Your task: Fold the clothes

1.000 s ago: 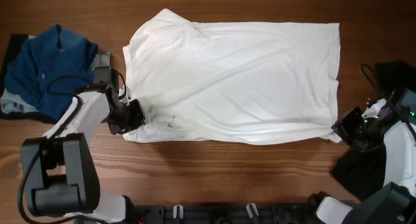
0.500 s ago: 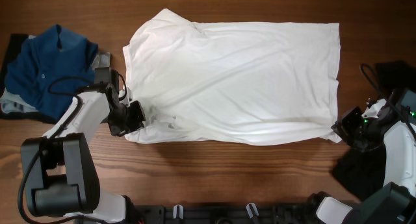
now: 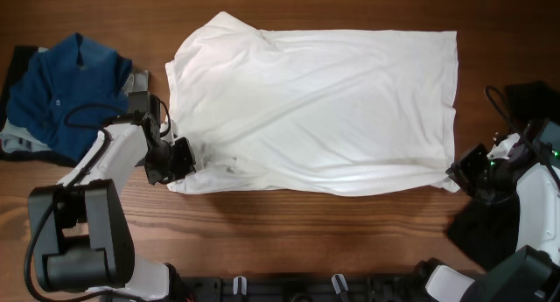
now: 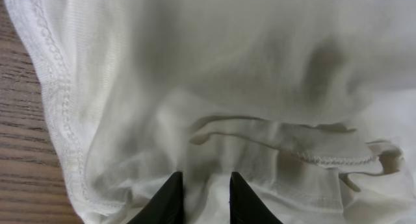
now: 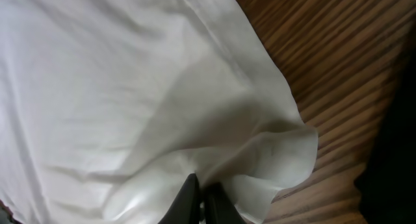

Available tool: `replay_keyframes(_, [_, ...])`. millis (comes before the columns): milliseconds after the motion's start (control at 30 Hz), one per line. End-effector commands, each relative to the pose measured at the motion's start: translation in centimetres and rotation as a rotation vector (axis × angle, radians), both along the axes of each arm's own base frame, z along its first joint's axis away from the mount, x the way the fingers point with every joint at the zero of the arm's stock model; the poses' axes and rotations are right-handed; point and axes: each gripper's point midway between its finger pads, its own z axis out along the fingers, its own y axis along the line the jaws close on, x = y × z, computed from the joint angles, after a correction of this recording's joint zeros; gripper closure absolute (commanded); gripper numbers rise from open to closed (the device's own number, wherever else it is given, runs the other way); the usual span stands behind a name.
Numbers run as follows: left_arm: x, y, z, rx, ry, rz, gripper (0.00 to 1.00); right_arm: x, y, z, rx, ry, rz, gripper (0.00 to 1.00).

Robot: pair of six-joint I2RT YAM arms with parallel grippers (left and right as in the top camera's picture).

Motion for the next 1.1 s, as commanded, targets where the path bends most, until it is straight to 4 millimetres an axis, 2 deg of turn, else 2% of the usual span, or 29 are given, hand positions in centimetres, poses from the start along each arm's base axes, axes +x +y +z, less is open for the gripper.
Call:
replay_keyframes(0, [0.6, -0.5, 0.7, -0.021, -0.029, -0.013, 0.82, -0.2, 0.2, -0.2, 0.004, 0.000, 0.014, 0.96])
replay_keyframes(67, [0.7, -0.4, 0.6, -0.016, -0.031, -0.013, 0.90, -0.2, 0.2, -0.2, 0.004, 0.000, 0.014, 0.96])
replay_keyframes(167, [0.7, -0.4, 0.6, -0.016, -0.035, -0.013, 0.91, -0.2, 0.2, -0.2, 0.004, 0.000, 0.014, 0.96])
replay_keyframes(200, [0.8, -0.4, 0.6, -0.015, -0.038, -0.013, 0.87, -0.2, 0.2, -0.2, 0.004, 0.000, 0.014, 0.96])
replay_keyframes(267, [1.2, -0.2, 0.6, -0.010, -0.055, -0.012, 0.72, -0.2, 0.2, -0.2, 0.004, 0.000, 0.014, 0.96])
replay_keyframes(300, [1.7, -0.1, 0.6, -0.002, -0.073, -0.012, 0.68, -0.2, 0.2, -0.2, 0.004, -0.001, 0.014, 0.96])
replay_keyframes(367, [2.2, 0.0, 0.6, 0.005, -0.095, -0.012, 0.67, -0.2, 0.2, -0.2, 0.004, 0.000, 0.014, 0.96])
replay_keyframes(467, [2.2, 0.0, 0.6, 0.004, -0.096, -0.012, 0.75, -0.3, 0.2, -0.2, 0.005, 0.001, 0.014, 0.96])
replay_keyframes(600, [1.8, -0.2, 0.6, -0.006, -0.079, -0.012, 0.92, -0.3, 0.2, -0.2, 0.005, 0.002, 0.014, 0.96])
replay_keyframes(767, [1.7, -0.7, 0.8, -0.038, -0.077, -0.012, 0.93, -0.3, 0.2, -0.2, 0.005, 0.002, 0.014, 0.96])
replay_keyframes(800, [1.8, -0.7, 0.8, -0.035, -0.078, -0.012, 0.91, -0.3, 0.2, -0.2, 0.005, 0.001, 0.014, 0.96])
replay_keyframes(833, [1.8, -0.6, 0.7, -0.030, -0.079, -0.012, 0.80, -0.3, 0.2, -0.2, 0.005, 0.001, 0.014, 0.96])
replay_keyframes(867, [1.8, -0.4, 0.7, -0.020, -0.079, -0.012, 0.64, -0.3, 0.2, -0.2, 0.005, 0.002, 0.014, 0.96])
replay_keyframes(900, [1.8, -0.2, 0.6, -0.010, -0.078, -0.012, 0.59, -0.3, 0.2, -0.1, 0.005, 0.001, 0.014, 0.96])
replay_keyframes(933, [1.7, -0.1, 0.6, -0.004, -0.075, -0.012, 0.59, -0.3, 0.2, -0.2, 0.005, 0.002, 0.014, 0.96])
replay_keyframes(1067, [1.8, 0.0, 0.6, 0.002, -0.076, -0.012, 0.74, -0.3, 0.2, -0.2, 0.005, 0.001, 0.014, 0.96])
